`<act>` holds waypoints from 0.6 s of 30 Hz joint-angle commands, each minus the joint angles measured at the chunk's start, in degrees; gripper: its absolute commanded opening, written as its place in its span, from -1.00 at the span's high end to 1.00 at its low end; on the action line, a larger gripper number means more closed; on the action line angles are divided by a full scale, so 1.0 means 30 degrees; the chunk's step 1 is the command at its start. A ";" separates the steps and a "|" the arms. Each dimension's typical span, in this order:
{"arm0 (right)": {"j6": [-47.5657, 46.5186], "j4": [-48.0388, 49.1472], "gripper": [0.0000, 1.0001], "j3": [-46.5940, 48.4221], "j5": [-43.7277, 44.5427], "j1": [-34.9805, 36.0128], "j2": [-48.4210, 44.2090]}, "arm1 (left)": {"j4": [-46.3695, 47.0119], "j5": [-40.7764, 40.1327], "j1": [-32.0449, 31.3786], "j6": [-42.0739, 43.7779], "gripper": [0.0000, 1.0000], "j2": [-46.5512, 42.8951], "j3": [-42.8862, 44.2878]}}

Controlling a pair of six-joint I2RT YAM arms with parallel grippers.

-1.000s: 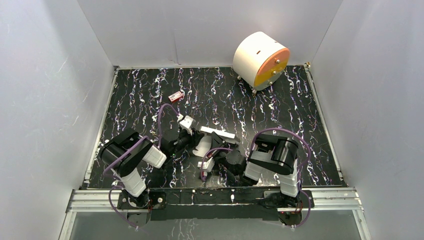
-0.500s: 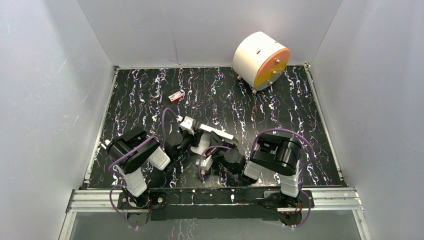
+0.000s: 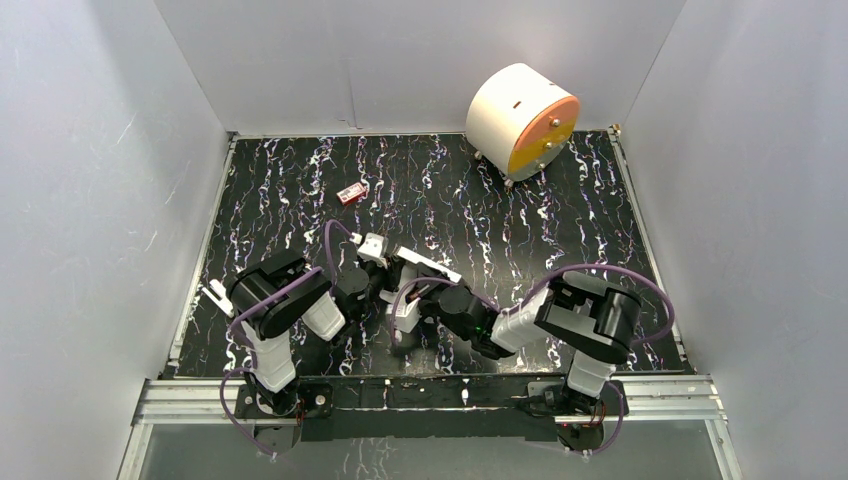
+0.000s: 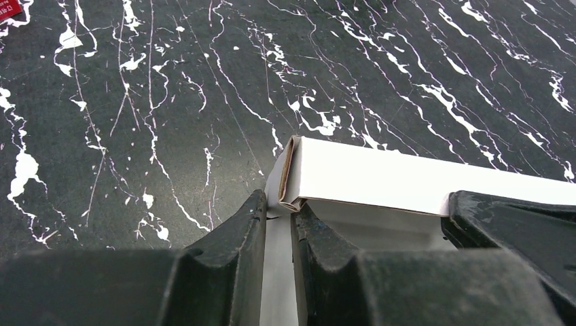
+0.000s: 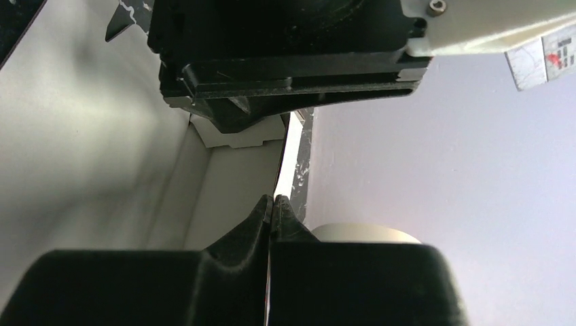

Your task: Fold the paper box

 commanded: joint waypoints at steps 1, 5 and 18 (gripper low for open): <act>0.2483 -0.1330 0.94 0.0270 -0.1145 0.0121 -0.0888 | 0.4491 -0.1632 0.0231 0.0420 1.00 0.0028 0.0398; 0.3846 -0.2079 0.73 0.0532 -0.0999 -0.0058 -0.1922 | 0.4492 -0.1298 0.0230 0.1032 1.00 0.0198 0.0013; 1.1650 -0.9608 -0.12 0.1681 -0.4895 -0.3364 -0.7816 | 0.2208 0.0272 0.0303 0.2590 1.00 -0.0386 -0.0163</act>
